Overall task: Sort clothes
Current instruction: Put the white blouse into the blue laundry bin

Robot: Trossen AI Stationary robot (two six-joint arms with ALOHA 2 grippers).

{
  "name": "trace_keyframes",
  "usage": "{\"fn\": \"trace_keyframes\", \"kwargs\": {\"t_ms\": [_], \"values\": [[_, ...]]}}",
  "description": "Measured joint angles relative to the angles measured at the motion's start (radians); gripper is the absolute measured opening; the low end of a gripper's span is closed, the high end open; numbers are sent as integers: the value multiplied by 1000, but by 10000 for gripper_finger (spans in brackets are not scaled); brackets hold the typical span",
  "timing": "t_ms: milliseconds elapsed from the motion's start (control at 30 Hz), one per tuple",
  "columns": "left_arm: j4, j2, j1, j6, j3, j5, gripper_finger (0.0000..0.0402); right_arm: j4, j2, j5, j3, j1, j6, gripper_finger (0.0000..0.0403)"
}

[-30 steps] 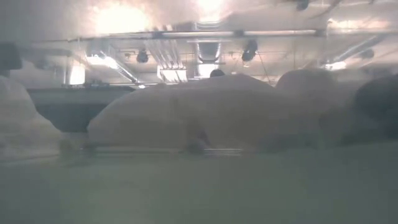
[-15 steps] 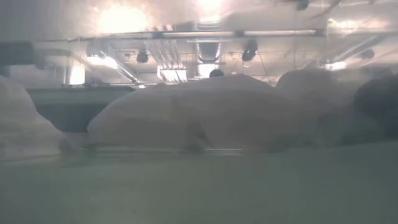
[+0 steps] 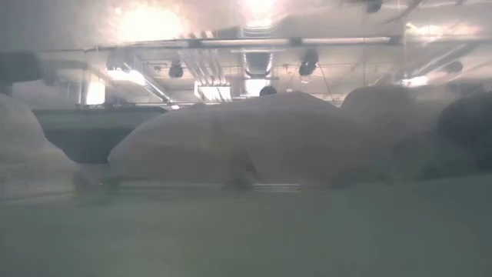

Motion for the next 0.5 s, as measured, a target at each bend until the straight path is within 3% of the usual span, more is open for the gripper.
{"fn": "trace_keyframes", "kwargs": {"t_ms": [267, 500], "values": [[91, 9, -120, -86, -77, -4, 117, 0, 0, 0, 0, 0, 0, 38], [140, 34, -201, -162, -72, -28, 116, 0, 0, 0, 0, 0, 0, 38]]}}
